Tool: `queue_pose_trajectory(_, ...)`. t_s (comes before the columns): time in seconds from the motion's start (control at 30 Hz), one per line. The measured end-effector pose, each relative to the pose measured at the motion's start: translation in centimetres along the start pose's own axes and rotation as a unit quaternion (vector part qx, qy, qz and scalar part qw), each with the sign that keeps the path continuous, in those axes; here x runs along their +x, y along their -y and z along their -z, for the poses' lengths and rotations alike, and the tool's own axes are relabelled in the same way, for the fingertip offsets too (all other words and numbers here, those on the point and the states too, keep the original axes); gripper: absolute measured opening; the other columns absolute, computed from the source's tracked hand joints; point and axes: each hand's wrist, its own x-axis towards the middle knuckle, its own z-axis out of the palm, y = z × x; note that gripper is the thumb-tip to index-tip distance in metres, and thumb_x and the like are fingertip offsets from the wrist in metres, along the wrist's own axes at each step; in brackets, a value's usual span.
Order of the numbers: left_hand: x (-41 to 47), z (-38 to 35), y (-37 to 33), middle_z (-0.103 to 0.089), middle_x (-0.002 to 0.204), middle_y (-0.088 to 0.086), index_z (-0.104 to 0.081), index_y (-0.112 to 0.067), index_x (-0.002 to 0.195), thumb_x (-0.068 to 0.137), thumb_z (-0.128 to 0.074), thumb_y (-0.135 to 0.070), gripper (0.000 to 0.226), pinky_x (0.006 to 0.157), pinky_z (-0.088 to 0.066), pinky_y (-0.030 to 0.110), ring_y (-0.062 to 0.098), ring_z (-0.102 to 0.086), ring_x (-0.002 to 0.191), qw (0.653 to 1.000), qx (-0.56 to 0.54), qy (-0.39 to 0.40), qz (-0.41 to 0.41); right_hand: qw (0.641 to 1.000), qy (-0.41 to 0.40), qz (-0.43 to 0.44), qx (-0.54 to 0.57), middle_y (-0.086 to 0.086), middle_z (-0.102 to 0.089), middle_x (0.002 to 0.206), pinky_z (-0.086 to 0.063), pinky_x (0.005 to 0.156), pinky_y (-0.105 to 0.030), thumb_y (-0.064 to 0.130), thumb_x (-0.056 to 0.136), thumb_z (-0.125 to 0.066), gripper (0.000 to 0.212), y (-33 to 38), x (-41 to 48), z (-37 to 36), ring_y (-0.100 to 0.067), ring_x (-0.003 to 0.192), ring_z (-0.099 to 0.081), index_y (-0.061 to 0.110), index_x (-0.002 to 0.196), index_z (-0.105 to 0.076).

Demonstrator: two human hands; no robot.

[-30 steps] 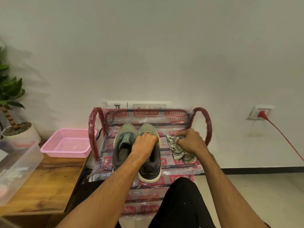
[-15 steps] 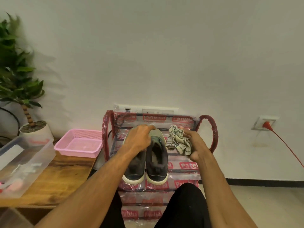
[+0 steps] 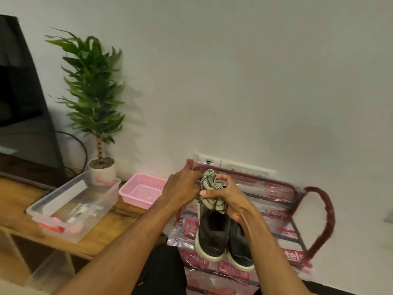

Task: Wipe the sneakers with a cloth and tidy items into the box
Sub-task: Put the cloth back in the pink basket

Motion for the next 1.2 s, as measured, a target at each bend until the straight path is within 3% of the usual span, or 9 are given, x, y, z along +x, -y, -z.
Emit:
queue_pose_trajectory(0.13, -0.7, 2.5, 4.0, -0.072, 0.103, -0.001, -0.071, -0.026, 0.105, 0.091, -0.056, -0.035, 0.023, 0.066, -0.041, 0.029, 0.024, -0.065, 0.091, 0.998, 0.01, -0.038, 0.042, 0.984, 0.032, 0.048, -0.167, -0.007, -0.065, 0.108, -0.059, 0.081, -0.04, 0.005, 0.055, -0.092, 0.081, 0.6, 2.0, -4.4, -0.026, 0.095, -0.069, 0.02, 0.119, -0.045)
queue_pose_trajectory(0.3, -1.0, 3.8, 9.8, -0.071, 0.097, 0.0, -0.069, -0.023, 0.094, 0.087, -0.057, -0.036, 0.02, 0.071, -0.048, 0.035, 0.028, -0.063, 0.094, 0.99, 0.011, -0.057, 0.125, 0.921, 0.02, 0.161, -0.356, 0.008, -0.061, 0.096, -0.052, 0.071, -0.022, 0.012, 0.071, -0.077, 0.052, 0.6, 5.3, -10.3, -0.006, 0.084, -0.06, 0.022, 0.116, -0.054)
queue_pose_trajectory(0.43, -1.5, 3.4, 14.1, -0.071, 0.097, 0.001, -0.068, -0.024, 0.095, 0.09, -0.055, -0.039, 0.021, 0.07, -0.048, 0.035, 0.028, -0.062, 0.092, 0.984, 0.01, -0.062, 0.169, 0.859, 0.018, 0.218, -0.463, -0.008, -0.062, 0.103, -0.05, 0.07, -0.034, 0.028, 0.081, -0.062, 0.024, -1.2, 8.7, -13.7, -0.025, 0.087, -0.062, 0.021, 0.104, -0.064)
queue_pose_trajectory(0.53, -1.9, 2.3, 17.2, -0.07, 0.108, 0.001, -0.069, -0.029, 0.106, 0.09, -0.058, -0.037, 0.021, 0.078, -0.051, 0.035, 0.024, -0.063, 0.097, 0.981, 0.007, -0.039, 0.188, 0.848, 0.003, 0.211, -0.487, -0.01, -0.055, 0.111, -0.048, 0.078, -0.037, 0.028, 0.09, -0.055, 0.018, -2.6, 11.1, -15.3, -0.031, 0.094, -0.059, 0.021, 0.105, -0.063)
queue_pose_trajectory(0.73, -2.6, -0.7, 22.0, -0.066, 0.117, 0.0, -0.065, -0.032, 0.114, 0.088, -0.061, -0.03, 0.026, 0.084, -0.05, 0.034, 0.021, -0.06, 0.104, 0.977, 0.047, 0.022, 0.207, 0.881, 0.028, 0.108, -0.46, -0.011, -0.052, 0.122, -0.055, 0.085, -0.049, 0.037, 0.088, -0.051, 0.034, -4.5, 16.4, -16.6, -0.031, 0.097, -0.064, 0.022, 0.117, -0.058)
queue_pose_trajectory(0.87, -2.1, -2.1, 23.7, -0.064, 0.124, 0.0, -0.064, -0.031, 0.117, 0.088, -0.062, -0.027, 0.029, 0.089, -0.051, 0.036, 0.022, -0.06, 0.108, 0.977, 0.043, 0.04, 0.206, 0.886, 0.036, 0.024, -0.462, -0.011, -0.057, 0.13, -0.053, 0.093, -0.045, 0.021, 0.097, -0.049, 0.042, -5.7, 19.5, -16.2, -0.03, 0.11, -0.06, 0.012, 0.138, -0.047)
queue_pose_trajectory(0.97, -1.4, -3.1, 24.6, -0.064, 0.123, 0.001, -0.062, -0.029, 0.121, 0.088, -0.063, -0.026, 0.033, 0.09, -0.052, 0.037, 0.022, -0.059, 0.111, 0.98, 0.054, 0.046, 0.186, 0.866, 0.031, 0.016, -0.498, -0.012, -0.059, 0.126, -0.053, 0.091, -0.043, 0.012, 0.097, -0.045, 0.037, -6.4, 21.3, -16.0, -0.03, 0.108, -0.06, 0.01, 0.134, -0.046)
queue_pose_trajectory(1.07, -0.8, -3.9, 25.3, -0.064, 0.124, 0.0, -0.062, -0.029, 0.123, 0.087, -0.065, -0.026, 0.037, 0.093, -0.051, 0.037, 0.022, -0.058, 0.113, 0.981, 0.062, 0.052, 0.178, 0.811, 0.002, 0.068, -0.581, -0.014, -0.058, 0.126, -0.049, 0.088, -0.043, 0.01, 0.095, -0.049, 0.039, -7.4, 22.9, -15.8, -0.032, 0.11, -0.056, 0.011, 0.134, -0.045)
queue_pose_trajectory(1.2, -0.6, -4.9, 25.9, -0.064, 0.126, -0.002, -0.061, -0.028, 0.125, 0.086, -0.065, -0.025, 0.04, 0.096, -0.05, 0.035, 0.021, -0.058, 0.115, 0.982, 0.065, 0.069, 0.165, 0.676, -0.005, 0.163, -0.719, -0.013, -0.051, 0.135, -0.04, 0.107, -0.046, 0.004, 0.089, -0.06, 0.051, -10.8, 24.4, -15.7, -0.031, 0.125, -0.047, 0.012, 0.137, -0.046)
